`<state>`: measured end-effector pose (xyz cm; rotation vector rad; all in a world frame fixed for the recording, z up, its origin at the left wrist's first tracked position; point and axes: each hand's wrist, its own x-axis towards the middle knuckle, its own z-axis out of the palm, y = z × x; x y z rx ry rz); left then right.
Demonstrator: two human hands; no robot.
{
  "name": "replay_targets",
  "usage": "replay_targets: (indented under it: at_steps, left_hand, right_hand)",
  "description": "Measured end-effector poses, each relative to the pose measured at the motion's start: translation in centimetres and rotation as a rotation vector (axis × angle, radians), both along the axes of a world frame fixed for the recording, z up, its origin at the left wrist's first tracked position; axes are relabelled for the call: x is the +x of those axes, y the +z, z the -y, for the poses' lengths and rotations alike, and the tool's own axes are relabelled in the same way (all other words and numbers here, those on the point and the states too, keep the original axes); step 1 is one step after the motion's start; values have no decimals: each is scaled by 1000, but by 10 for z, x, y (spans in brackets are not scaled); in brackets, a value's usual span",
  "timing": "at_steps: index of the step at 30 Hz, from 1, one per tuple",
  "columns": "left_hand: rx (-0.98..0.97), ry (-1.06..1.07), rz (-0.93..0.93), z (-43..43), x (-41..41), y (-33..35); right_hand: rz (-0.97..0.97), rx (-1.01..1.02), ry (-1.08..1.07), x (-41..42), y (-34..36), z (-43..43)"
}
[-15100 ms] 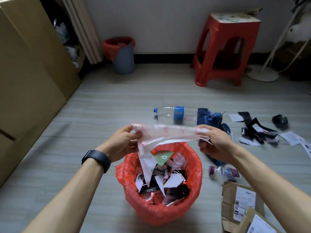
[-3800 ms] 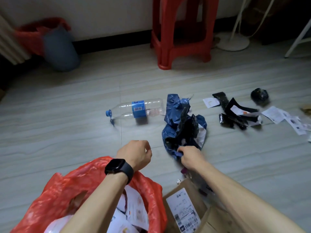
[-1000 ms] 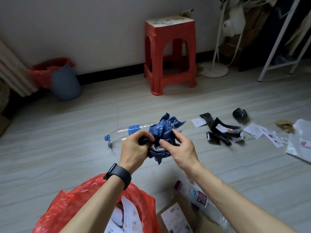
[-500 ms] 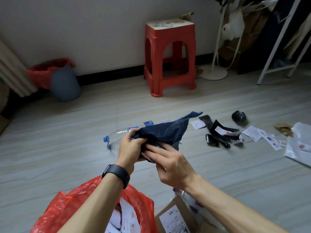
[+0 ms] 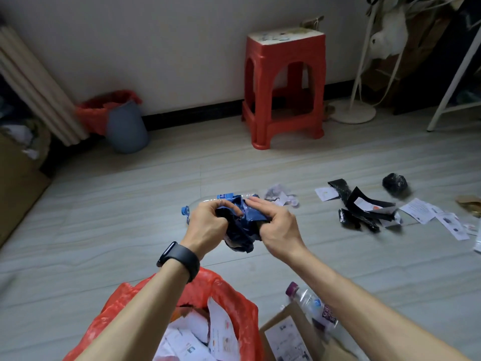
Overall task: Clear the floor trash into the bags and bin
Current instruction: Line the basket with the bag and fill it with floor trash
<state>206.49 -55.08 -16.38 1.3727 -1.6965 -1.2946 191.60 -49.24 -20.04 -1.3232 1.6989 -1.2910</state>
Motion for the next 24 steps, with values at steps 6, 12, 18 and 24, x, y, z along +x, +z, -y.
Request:
replay_targets:
  at_steps: [6, 12, 18, 24]
  left_hand:
    - [313, -103, -244, -7, 32, 21]
    - [-24, 68, 30, -19, 90, 7]
    - [-106, -89, 456, -42, 164, 29]
    - [-322, -421, 974, -93, 175, 8]
  right_hand:
    - [-245, -200, 70, 43, 10, -8]
    - [716, 53, 368, 85, 25, -12]
    - [517, 249, 591, 90, 9, -16]
    - [-566, 270, 525, 88, -36, -24]
